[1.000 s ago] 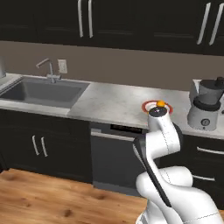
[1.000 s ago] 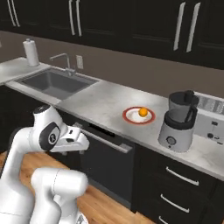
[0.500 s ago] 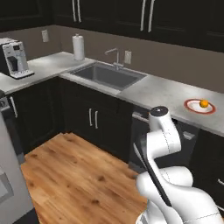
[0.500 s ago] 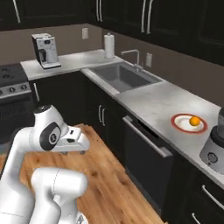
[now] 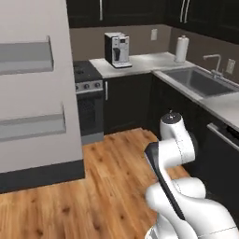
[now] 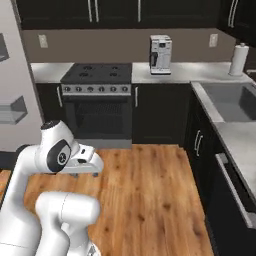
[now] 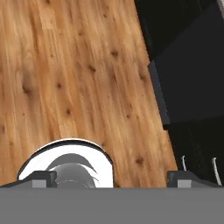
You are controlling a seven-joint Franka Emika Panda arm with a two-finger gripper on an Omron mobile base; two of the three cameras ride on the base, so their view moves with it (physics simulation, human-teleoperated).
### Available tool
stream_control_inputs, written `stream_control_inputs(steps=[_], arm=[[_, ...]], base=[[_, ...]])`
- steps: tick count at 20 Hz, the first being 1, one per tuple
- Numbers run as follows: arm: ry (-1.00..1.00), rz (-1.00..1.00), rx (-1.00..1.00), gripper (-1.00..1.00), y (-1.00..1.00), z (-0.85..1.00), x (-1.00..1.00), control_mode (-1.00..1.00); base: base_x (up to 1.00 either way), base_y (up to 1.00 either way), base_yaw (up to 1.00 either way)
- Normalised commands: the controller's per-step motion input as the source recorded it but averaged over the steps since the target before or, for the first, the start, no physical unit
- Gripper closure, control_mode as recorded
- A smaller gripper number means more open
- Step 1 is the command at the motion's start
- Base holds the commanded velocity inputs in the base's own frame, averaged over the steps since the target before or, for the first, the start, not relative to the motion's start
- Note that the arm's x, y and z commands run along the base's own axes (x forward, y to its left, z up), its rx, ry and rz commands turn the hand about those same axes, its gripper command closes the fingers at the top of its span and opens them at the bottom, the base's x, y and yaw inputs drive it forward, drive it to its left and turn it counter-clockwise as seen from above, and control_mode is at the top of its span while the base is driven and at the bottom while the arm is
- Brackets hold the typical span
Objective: Pick the mango and orange from the fridge and place them on the plate next to the blender to make a fruit smoothie.
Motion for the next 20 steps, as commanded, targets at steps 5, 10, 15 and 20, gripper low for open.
stream_control_inputs(steps=[5, 10, 15, 20], arm=[[0.00, 0.00, 0.00, -1.00, 0.00, 0.00, 0.00, 1.00], [0.00, 0.00, 0.00, -1.00, 0.00, 0.00, 0.00, 1.00], [0.00, 0.00, 0.00, -1.00, 0.00, 0.00, 0.00, 1.00], [0.00, 0.00, 0.00, -1.00, 0.00, 0.00, 0.00, 1.00]], base=[[-0.14, -0.10, 0.93], [0.00, 0.00, 0.97], [0.00, 0.14, 0.96], [0.29, 0.20, 0.82]])
